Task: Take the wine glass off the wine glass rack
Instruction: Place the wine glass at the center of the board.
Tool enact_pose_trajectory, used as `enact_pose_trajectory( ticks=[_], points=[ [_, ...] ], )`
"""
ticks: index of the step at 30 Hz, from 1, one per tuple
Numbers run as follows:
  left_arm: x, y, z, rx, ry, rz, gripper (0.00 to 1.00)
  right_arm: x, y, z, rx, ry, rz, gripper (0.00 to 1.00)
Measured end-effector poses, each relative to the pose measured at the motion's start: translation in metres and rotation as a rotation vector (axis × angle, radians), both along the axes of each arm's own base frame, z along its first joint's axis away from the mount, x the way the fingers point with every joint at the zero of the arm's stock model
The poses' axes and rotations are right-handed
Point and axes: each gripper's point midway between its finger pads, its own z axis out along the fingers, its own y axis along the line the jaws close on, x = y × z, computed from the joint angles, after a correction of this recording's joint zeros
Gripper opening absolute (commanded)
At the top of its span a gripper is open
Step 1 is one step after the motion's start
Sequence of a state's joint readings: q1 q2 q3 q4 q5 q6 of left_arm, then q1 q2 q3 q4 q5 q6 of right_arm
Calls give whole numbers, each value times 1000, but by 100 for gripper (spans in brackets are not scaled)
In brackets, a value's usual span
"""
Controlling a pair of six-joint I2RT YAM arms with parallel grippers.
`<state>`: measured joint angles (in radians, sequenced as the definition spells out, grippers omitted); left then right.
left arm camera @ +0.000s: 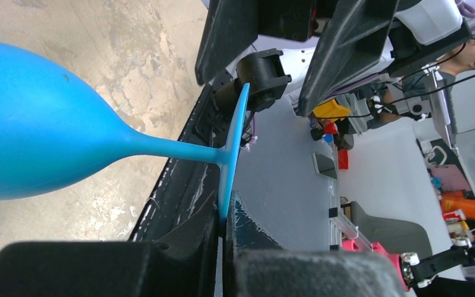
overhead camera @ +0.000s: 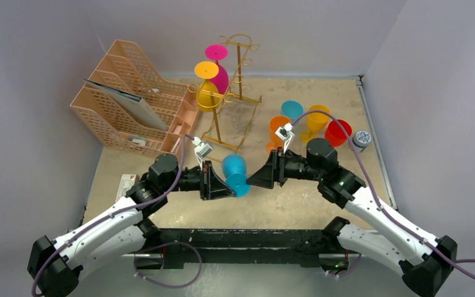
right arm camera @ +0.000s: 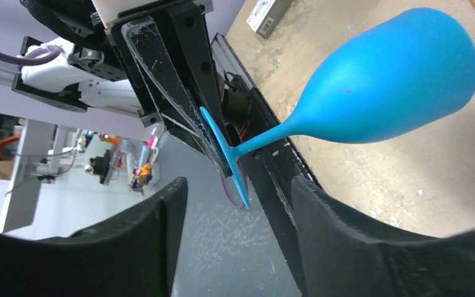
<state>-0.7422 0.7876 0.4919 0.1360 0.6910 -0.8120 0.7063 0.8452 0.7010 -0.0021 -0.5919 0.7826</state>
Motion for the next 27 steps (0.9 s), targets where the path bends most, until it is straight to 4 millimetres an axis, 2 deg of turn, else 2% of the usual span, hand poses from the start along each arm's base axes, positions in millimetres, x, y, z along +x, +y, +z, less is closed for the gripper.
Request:
enact_pose_trajectory(
  ticks=[7, 18, 24, 27],
  points=[
    [-7, 9, -3, 44, -95, -30, 0, 2, -12, 17, -37, -76, -47, 79],
    [-17, 21, -2, 75, -251, -78, 0, 20, -36, 5, -167, -109, -209, 85],
    [-25, 25, -3, 81, -350, -150, 0, 27, -29, 9, -211, -60, -195, 85],
    [-28, 27, 4, 53, -440, -160, 0, 29, -23, 8, -210, -34, -173, 86]
  ],
)
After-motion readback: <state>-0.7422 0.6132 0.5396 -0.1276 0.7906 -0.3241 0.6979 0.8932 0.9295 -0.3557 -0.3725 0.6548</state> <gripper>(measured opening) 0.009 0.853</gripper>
